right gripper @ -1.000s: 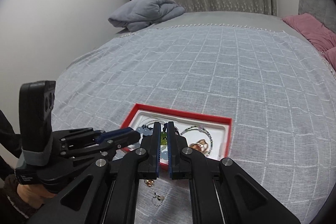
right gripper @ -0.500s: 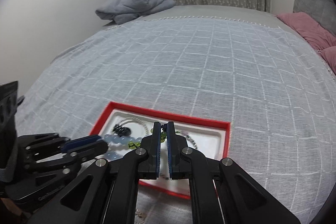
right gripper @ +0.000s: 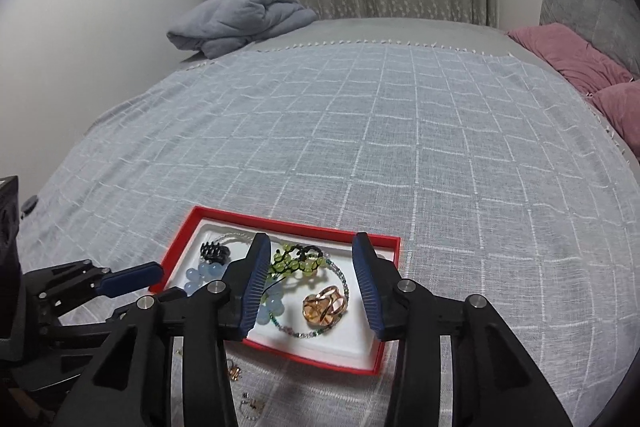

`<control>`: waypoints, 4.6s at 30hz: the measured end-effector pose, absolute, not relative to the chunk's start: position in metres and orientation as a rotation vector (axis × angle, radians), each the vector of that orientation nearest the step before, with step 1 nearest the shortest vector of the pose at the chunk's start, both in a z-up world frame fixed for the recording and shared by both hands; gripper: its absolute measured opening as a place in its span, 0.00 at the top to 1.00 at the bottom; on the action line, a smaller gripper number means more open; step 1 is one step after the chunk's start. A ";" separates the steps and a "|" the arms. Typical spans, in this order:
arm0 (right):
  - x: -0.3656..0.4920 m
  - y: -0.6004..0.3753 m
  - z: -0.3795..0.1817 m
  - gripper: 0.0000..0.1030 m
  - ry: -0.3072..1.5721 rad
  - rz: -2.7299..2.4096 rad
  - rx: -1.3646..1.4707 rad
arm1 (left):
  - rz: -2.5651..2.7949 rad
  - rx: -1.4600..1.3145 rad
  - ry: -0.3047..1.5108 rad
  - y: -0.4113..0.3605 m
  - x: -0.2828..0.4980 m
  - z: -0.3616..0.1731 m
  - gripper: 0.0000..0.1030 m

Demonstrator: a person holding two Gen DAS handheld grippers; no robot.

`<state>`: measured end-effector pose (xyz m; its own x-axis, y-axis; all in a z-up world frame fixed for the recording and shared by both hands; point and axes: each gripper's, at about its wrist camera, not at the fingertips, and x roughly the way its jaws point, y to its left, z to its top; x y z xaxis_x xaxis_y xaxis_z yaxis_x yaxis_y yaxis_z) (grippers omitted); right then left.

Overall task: Organize jewelry
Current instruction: 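Carry the blue bracelet and green charm into the red box and open both tools, then withdraw both tools from the box toward the small gold earrings, then grasp a gold stud earring with the left tool while the right grasps the chain earring, then carry both earrings into the red box and open both tools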

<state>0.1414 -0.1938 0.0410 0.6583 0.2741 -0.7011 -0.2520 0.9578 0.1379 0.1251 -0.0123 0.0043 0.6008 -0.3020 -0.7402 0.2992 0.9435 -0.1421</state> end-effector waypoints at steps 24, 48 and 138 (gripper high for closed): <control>0.071 -0.221 0.033 0.36 0.917 0.248 -0.005 | -0.295 0.085 0.884 0.000 0.079 -0.001 0.24; 0.039 -0.196 -0.021 0.29 1.040 0.246 -0.180 | -0.259 0.210 0.972 -0.005 0.072 -0.051 0.21; 0.046 -0.180 0.011 0.84 0.832 0.393 -0.052 | -0.410 0.026 0.812 -0.001 0.076 0.016 0.94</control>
